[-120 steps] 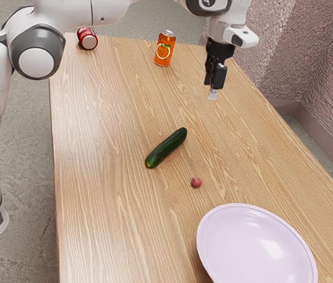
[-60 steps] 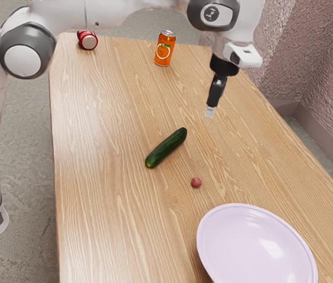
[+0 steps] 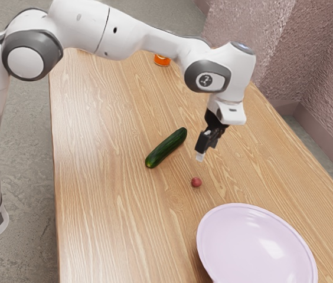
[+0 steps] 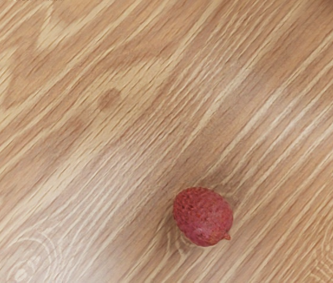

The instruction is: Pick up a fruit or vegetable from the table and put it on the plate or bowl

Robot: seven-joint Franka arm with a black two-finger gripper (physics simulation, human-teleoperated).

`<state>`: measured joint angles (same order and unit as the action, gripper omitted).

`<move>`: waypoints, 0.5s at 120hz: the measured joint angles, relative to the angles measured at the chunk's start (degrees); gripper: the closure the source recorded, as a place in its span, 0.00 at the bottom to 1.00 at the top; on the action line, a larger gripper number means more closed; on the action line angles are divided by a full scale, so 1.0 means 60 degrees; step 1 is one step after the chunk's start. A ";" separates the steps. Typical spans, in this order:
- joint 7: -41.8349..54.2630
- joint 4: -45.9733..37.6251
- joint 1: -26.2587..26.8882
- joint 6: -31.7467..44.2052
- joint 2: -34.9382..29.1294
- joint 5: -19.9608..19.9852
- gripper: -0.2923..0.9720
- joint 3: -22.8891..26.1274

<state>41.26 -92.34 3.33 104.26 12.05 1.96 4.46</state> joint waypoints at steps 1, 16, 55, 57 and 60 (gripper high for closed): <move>0.0033 -0.0049 0.0000 0.0044 0.0007 0.0000 0.23 0.0001; 0.0471 -0.0513 0.0011 0.0573 0.0072 0.0005 0.23 0.0027; 0.1262 -0.1100 0.0020 0.1252 0.0009 0.0013 0.23 0.0274; 0.1292 -0.1133 0.0020 0.1277 0.0004 0.0019 0.23 0.0276; 0.1336 -0.1169 0.0019 0.1312 0.0004 0.0029 0.23 0.0279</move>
<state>49.28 -99.36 3.44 112.13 12.08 2.14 6.13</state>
